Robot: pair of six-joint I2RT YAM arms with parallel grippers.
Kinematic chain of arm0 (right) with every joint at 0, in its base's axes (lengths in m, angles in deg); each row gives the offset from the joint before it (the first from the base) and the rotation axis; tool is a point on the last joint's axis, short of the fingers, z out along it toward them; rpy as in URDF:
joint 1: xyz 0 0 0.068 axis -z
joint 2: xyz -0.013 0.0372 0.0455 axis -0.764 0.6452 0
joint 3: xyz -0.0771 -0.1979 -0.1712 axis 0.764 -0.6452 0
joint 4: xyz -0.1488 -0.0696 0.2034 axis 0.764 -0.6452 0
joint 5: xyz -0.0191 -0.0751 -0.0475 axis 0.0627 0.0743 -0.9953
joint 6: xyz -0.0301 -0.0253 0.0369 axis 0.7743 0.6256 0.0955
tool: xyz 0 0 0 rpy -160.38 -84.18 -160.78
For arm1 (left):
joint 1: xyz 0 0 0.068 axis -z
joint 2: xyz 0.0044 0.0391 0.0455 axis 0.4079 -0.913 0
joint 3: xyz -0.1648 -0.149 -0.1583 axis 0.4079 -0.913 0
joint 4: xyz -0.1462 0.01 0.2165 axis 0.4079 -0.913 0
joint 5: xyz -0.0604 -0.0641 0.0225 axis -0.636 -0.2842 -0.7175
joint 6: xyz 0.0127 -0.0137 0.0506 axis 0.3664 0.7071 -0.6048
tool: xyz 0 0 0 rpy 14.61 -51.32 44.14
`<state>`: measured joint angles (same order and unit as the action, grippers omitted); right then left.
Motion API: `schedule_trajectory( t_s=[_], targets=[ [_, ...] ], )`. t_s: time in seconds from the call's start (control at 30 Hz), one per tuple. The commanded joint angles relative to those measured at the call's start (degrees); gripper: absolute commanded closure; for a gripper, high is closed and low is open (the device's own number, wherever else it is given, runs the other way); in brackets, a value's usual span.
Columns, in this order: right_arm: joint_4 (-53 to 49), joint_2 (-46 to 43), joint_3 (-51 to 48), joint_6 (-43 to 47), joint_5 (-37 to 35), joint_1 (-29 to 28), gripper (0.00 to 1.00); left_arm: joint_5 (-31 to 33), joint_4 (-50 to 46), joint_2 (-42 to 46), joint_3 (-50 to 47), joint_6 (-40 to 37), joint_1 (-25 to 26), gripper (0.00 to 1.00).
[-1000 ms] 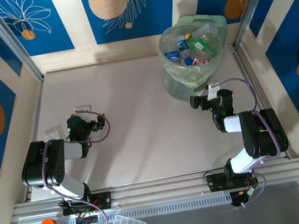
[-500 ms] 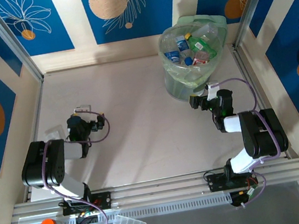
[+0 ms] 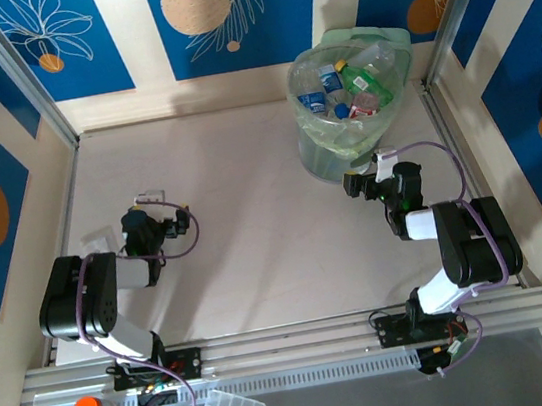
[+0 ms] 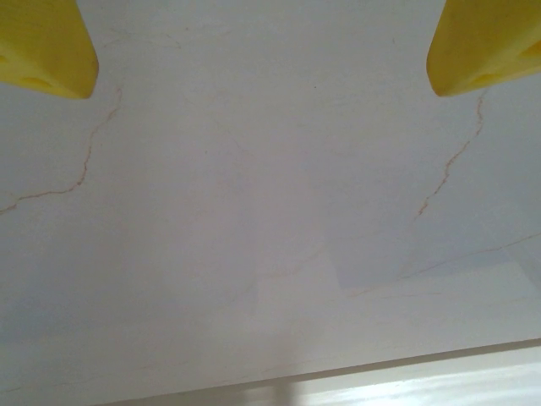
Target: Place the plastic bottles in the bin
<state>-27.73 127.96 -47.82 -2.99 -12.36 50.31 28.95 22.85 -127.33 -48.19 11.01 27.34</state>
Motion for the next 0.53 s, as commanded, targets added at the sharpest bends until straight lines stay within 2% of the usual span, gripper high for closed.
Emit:
schedule_trajectory(
  t_s=[0.0, 0.5],
  targets=[
    [0.4, -0.3, -0.1, 0.6, 0.1, 0.3, 0.01, 0.9, 1.7, 0.7, -0.2, 0.2, 0.1, 0.01],
    [0.4, -0.3, -0.1, 0.6, 0.1, 0.3, 0.01, 1.0, 2.0, 0.8, -0.4, 0.2, 0.2, 0.01]
  ],
)
